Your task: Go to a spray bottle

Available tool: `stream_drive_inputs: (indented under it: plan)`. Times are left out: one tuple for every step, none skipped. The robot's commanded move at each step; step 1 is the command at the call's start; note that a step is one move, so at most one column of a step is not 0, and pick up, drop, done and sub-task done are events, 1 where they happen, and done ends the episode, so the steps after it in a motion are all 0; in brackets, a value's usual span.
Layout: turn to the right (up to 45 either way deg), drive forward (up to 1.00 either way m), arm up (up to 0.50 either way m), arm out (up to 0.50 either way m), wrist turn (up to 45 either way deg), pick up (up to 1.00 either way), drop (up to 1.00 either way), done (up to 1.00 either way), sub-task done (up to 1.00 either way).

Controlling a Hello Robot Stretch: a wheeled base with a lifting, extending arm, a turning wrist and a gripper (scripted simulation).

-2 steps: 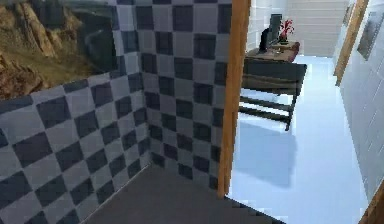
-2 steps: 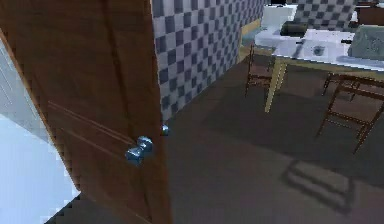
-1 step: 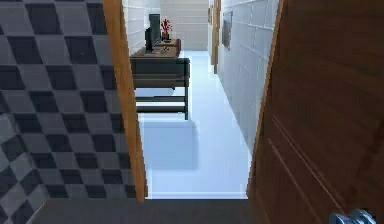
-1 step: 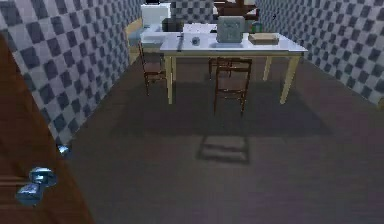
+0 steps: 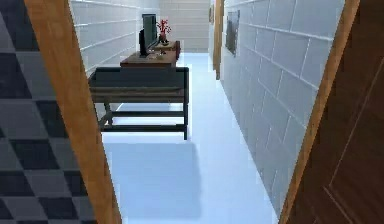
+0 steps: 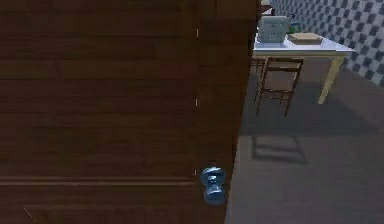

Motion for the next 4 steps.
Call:
stream_drive_inputs:
  plan:
    - [6.0, 0.00, 0.00, 0.00, 0.0, 0.00, 0.00, 0.00, 0.00]
    - [0.0, 0.90, 0.00, 0.00, 0.0, 0.00, 0.00, 0.00, 0.00]
    - [0.0, 1.00, 0.00, 0.00, 0.0, 0.00, 0.00, 0.00, 0.00]
    - [24.0, 0.00, 0.00, 0.00, 0.0, 0.00, 0.00, 0.00, 0.00]
